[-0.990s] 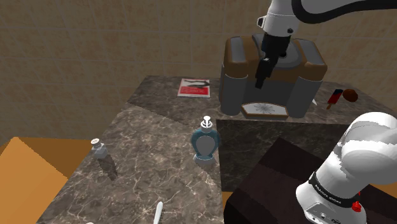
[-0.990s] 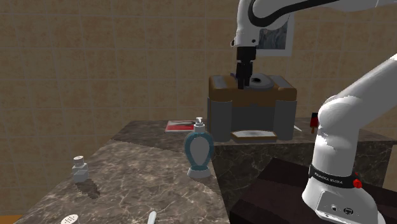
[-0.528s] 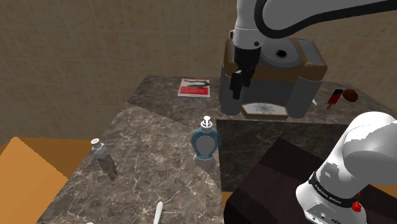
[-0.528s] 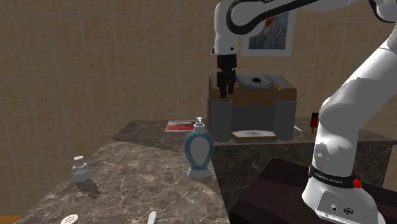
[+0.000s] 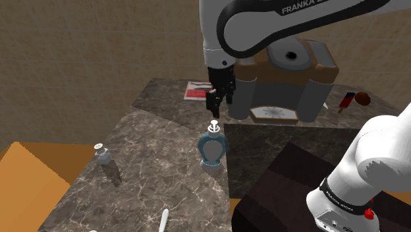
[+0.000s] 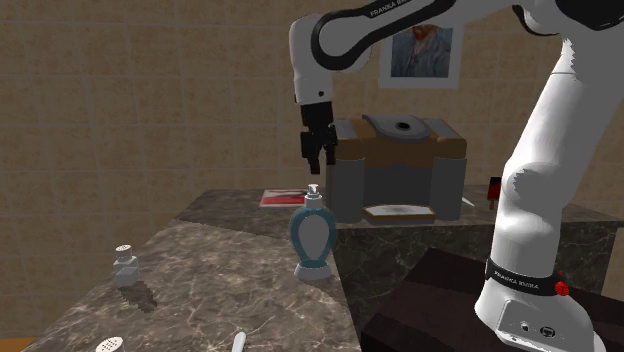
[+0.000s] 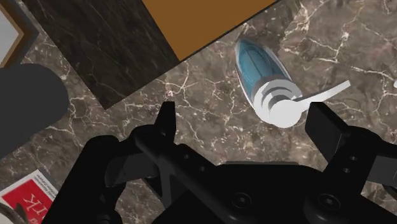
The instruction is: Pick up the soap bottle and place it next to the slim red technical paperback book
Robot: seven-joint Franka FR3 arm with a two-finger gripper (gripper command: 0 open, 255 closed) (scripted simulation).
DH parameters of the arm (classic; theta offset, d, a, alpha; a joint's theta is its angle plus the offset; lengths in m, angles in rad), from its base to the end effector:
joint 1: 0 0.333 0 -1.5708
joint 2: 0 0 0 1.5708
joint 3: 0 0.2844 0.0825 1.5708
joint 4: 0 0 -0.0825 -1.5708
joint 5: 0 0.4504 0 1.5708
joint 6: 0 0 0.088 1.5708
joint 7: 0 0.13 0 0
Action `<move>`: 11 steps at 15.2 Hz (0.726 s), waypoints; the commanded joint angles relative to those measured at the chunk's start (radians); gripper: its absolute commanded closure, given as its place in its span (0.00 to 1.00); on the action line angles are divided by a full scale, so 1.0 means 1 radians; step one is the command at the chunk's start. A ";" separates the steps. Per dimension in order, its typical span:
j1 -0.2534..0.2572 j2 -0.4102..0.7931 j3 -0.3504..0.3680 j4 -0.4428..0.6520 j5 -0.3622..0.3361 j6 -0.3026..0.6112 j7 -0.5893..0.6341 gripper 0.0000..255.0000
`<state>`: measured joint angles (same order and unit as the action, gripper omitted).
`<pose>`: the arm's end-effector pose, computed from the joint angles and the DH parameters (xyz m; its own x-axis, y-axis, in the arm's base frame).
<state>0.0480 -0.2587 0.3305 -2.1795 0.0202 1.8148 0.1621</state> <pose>0.4945 0.1996 0.4060 0.9763 0.1885 -0.1065 0.1976 -0.9768 0.0824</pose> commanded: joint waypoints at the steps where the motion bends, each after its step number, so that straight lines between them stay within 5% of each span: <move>1: 0.007 0.081 0.029 0.047 -0.013 0.010 0.042 0.00; 3: 0.018 0.161 0.054 0.102 -0.030 0.009 0.083 0.00; 11: 0.019 0.173 0.053 0.011 -0.035 0.111 0.087 0.00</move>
<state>0.0663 -0.0893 0.3829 -2.1581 -0.0135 1.9121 0.2471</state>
